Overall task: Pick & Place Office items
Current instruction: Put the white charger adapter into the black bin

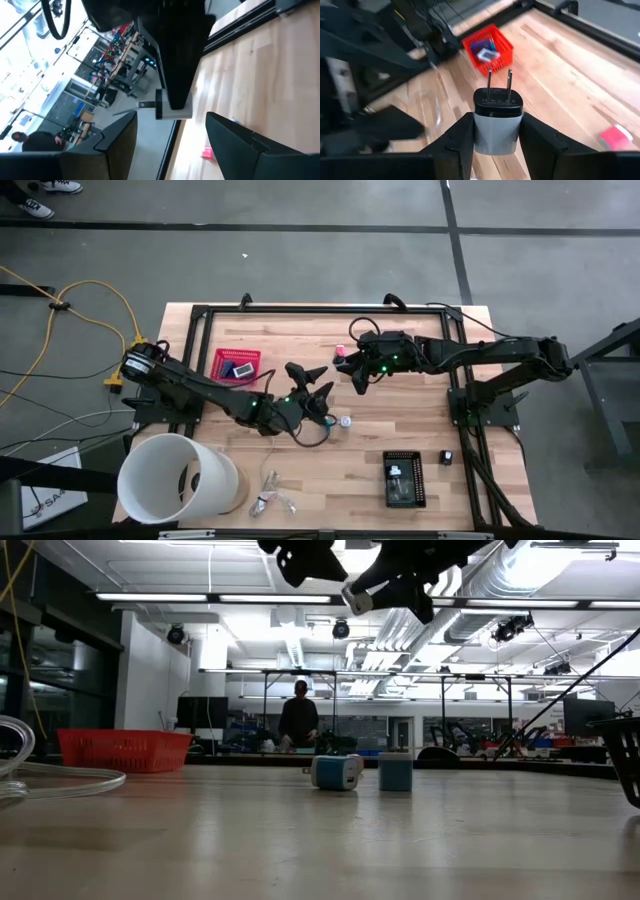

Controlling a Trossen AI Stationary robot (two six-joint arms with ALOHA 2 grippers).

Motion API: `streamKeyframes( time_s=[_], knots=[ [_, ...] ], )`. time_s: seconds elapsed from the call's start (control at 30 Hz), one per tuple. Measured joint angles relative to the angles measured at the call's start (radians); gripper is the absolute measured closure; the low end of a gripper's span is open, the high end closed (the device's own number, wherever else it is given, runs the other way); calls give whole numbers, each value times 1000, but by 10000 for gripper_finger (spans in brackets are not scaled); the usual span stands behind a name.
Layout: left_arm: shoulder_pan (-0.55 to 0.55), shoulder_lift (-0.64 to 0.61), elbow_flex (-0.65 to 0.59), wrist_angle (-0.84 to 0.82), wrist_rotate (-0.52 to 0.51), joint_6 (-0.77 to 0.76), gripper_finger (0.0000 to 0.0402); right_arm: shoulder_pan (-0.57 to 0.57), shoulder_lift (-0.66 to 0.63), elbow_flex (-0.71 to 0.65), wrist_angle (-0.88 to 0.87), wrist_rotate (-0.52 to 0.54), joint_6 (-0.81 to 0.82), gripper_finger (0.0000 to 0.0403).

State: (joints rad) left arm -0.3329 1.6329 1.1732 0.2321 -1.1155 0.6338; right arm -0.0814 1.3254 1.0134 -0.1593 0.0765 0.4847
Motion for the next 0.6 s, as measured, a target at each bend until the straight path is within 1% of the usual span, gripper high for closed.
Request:
streamKeyframes(
  time_s=[0.17, 0.33, 0.5, 0.6],
  knots=[
    [-29, 0, 0, -43, -9, -32, 175, 0, -15, 0, -61, -3, 9, 278],
    [-33, 0, 0, -108, -17, -80, 175, 0, -75, 0, -126, -36, 41, 278],
    [-29, 0, 0, -158, -16, -127, 175, 11, -176, 1, -257, -121, 81, 278],
    [-29, 0, 0, -160, -16, -133, 175, 42, -214, 1, -365, -130, 97, 278]
  ],
)
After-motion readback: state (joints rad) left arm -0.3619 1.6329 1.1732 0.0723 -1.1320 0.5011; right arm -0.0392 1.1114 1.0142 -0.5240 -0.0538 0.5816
